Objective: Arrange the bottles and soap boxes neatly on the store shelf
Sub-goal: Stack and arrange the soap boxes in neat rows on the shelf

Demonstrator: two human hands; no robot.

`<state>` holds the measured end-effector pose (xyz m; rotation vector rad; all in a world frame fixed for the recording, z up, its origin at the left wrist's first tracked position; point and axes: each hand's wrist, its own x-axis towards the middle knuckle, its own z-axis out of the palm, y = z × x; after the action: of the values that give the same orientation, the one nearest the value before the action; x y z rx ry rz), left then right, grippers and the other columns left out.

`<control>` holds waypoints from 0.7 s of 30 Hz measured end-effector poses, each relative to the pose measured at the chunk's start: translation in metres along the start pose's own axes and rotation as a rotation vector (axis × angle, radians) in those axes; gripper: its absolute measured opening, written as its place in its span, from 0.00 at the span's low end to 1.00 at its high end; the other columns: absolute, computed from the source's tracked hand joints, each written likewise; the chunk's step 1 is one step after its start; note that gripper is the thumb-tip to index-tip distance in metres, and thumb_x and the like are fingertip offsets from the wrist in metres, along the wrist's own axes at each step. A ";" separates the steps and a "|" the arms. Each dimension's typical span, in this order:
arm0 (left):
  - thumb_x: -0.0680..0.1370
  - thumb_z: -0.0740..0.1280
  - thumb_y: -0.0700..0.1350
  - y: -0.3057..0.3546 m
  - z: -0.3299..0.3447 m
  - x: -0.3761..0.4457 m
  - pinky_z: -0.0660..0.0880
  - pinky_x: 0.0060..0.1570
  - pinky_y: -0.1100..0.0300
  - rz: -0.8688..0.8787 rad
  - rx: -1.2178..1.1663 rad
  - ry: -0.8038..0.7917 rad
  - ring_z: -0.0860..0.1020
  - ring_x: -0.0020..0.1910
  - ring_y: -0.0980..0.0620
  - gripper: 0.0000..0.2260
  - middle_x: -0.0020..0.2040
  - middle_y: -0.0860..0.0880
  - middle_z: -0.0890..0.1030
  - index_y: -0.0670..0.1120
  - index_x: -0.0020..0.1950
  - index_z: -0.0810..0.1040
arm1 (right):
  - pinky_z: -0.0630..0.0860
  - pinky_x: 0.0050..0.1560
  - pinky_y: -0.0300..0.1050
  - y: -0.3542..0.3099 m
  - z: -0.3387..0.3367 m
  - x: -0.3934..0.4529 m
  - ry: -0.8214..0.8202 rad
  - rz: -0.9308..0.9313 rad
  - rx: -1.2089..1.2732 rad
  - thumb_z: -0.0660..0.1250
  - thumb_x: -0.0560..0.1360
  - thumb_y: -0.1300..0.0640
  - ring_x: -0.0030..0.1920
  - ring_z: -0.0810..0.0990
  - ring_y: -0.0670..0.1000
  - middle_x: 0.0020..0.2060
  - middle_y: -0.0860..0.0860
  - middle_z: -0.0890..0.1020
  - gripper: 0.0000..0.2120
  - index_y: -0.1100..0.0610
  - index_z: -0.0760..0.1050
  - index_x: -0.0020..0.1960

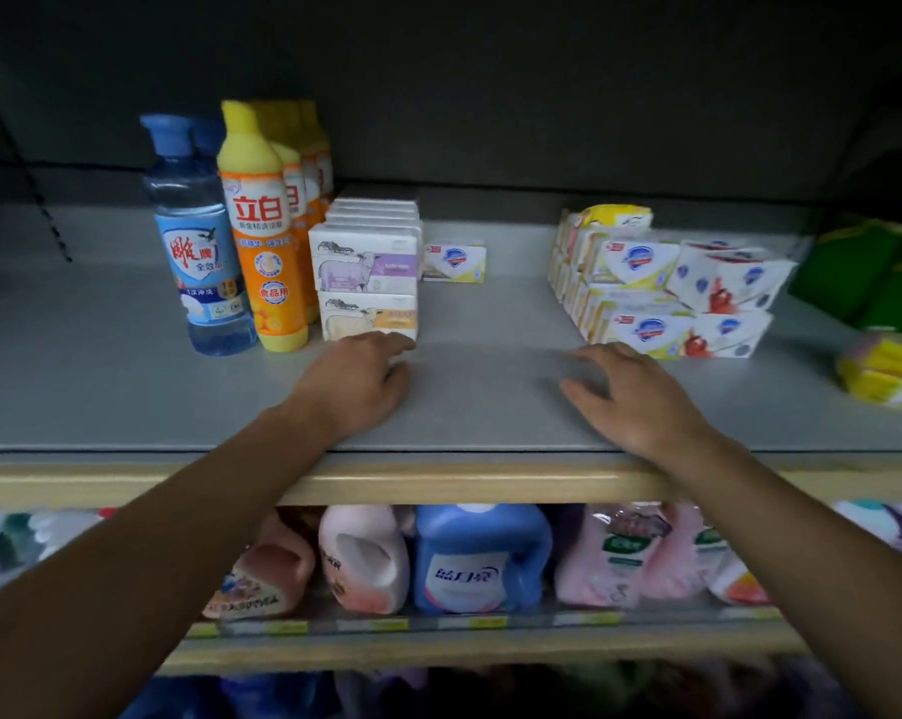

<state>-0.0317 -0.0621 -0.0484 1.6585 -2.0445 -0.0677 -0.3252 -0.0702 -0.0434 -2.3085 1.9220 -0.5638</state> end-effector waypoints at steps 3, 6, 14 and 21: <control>0.77 0.65 0.41 0.028 0.008 -0.005 0.74 0.58 0.54 0.045 -0.163 0.006 0.79 0.54 0.44 0.17 0.59 0.44 0.81 0.44 0.66 0.75 | 0.66 0.70 0.51 0.040 -0.015 -0.019 -0.011 0.156 -0.069 0.60 0.77 0.40 0.69 0.69 0.59 0.70 0.56 0.72 0.27 0.54 0.69 0.71; 0.77 0.67 0.42 0.060 0.016 -0.003 0.72 0.53 0.62 0.076 -0.259 0.031 0.80 0.48 0.47 0.17 0.56 0.48 0.80 0.45 0.65 0.76 | 0.66 0.68 0.52 0.059 -0.018 -0.027 -0.060 0.254 -0.138 0.56 0.77 0.35 0.69 0.68 0.60 0.70 0.54 0.70 0.29 0.51 0.68 0.71; 0.75 0.70 0.46 0.133 0.044 0.033 0.75 0.51 0.59 0.168 -0.316 0.085 0.80 0.43 0.50 0.16 0.53 0.50 0.81 0.47 0.62 0.77 | 0.63 0.68 0.52 0.065 -0.007 -0.026 0.001 0.245 -0.152 0.51 0.75 0.33 0.68 0.68 0.57 0.66 0.52 0.72 0.29 0.51 0.70 0.66; 0.74 0.71 0.48 0.169 0.087 0.106 0.72 0.59 0.56 0.175 -0.187 0.087 0.77 0.54 0.43 0.24 0.62 0.43 0.75 0.48 0.70 0.73 | 0.62 0.67 0.54 0.067 -0.007 -0.026 0.014 0.218 -0.149 0.50 0.75 0.34 0.67 0.67 0.57 0.64 0.52 0.72 0.30 0.51 0.70 0.67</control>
<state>-0.2337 -0.1405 -0.0290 1.3428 -2.0409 -0.1208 -0.3938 -0.0581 -0.0629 -2.1394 2.2553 -0.4293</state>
